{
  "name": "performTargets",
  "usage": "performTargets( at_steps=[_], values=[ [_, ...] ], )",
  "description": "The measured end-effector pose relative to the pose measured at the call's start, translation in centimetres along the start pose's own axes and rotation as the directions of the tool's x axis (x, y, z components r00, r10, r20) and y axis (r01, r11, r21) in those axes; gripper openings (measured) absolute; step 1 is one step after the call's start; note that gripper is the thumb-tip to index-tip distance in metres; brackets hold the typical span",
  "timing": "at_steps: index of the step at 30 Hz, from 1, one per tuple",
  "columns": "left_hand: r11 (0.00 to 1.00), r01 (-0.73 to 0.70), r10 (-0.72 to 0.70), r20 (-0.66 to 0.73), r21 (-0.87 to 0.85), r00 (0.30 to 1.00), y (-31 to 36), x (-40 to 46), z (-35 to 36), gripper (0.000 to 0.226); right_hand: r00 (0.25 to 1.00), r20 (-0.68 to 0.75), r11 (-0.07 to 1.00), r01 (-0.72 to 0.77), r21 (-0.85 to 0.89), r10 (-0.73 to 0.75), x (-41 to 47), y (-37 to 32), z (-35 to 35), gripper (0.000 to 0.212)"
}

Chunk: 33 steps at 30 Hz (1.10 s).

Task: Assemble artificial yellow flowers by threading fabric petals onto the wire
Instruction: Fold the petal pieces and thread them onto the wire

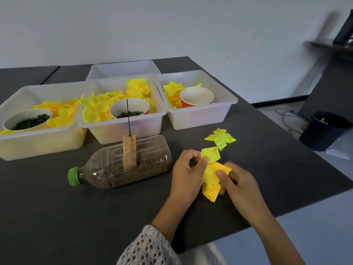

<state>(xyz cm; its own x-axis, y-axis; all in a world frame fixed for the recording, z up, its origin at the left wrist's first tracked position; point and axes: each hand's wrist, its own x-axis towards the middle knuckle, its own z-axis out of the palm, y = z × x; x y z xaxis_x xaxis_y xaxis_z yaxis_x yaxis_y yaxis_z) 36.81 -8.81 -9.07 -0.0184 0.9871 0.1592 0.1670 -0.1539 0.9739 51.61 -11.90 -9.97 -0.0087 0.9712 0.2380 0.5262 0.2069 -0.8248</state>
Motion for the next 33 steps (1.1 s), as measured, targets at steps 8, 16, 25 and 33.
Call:
performTargets(
  at_steps=[8,16,25,33],
  values=[
    [0.95,-0.062,0.048,-0.052,-0.305,0.997,0.6,-0.5,-0.4,0.017,0.988,-0.124,0.994,-0.078,0.072,0.087,-0.1,-0.2,-0.3,0.041],
    [0.889,-0.212,0.135,-0.211,-0.405,0.968,1.9,-1.4,-0.8,0.017,0.983,-0.161,0.99,-0.07,0.12,0.09,-0.2,-0.3,-0.4,0.036],
    [0.95,-0.214,0.174,-0.183,-0.227,0.968,6.9,1.8,-1.9,0.018,0.944,-0.253,0.959,-0.153,0.239,0.214,0.1,0.2,-0.7,0.032],
    [0.98,0.071,0.032,-0.501,0.184,0.865,11.9,17.4,-1.1,0.017,0.949,-0.207,0.965,-0.207,0.16,0.238,0.4,-0.1,-0.8,0.025]
  ],
)
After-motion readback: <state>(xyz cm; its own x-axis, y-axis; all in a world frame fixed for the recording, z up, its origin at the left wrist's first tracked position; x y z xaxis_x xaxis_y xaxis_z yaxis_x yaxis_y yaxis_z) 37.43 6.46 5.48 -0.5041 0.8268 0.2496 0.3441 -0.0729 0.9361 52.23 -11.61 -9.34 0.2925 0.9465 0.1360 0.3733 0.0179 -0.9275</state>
